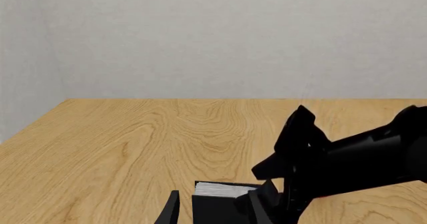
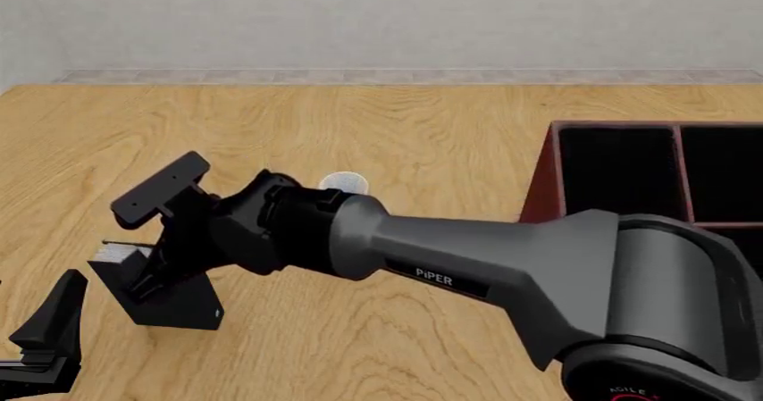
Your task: Pick up the book and place it in the left compartment of the caddy.
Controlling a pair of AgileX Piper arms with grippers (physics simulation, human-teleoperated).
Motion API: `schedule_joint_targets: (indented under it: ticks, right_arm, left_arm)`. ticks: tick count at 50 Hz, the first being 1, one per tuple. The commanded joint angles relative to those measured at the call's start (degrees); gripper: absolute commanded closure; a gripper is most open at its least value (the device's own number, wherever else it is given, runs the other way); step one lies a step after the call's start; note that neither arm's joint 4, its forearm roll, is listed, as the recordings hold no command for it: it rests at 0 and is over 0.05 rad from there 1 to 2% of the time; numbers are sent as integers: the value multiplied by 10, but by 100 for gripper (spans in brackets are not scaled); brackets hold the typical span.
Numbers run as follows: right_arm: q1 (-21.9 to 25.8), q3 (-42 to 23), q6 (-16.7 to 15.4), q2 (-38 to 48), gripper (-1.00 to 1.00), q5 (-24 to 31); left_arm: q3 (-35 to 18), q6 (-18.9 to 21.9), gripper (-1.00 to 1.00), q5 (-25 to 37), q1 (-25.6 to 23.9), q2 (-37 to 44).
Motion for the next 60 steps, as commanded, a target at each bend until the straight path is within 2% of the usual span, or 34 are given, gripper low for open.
schedule_joint_targets:
  ticks: [1, 60]
  right_arm:
    - [-1, 10, 4, 2, -100, -8]
    - [-1, 53, 18, 11, -100, -45]
  left_arm:
    - [0, 0, -100, 0, 0, 0]
    - [0, 0, -100, 0, 0, 0]
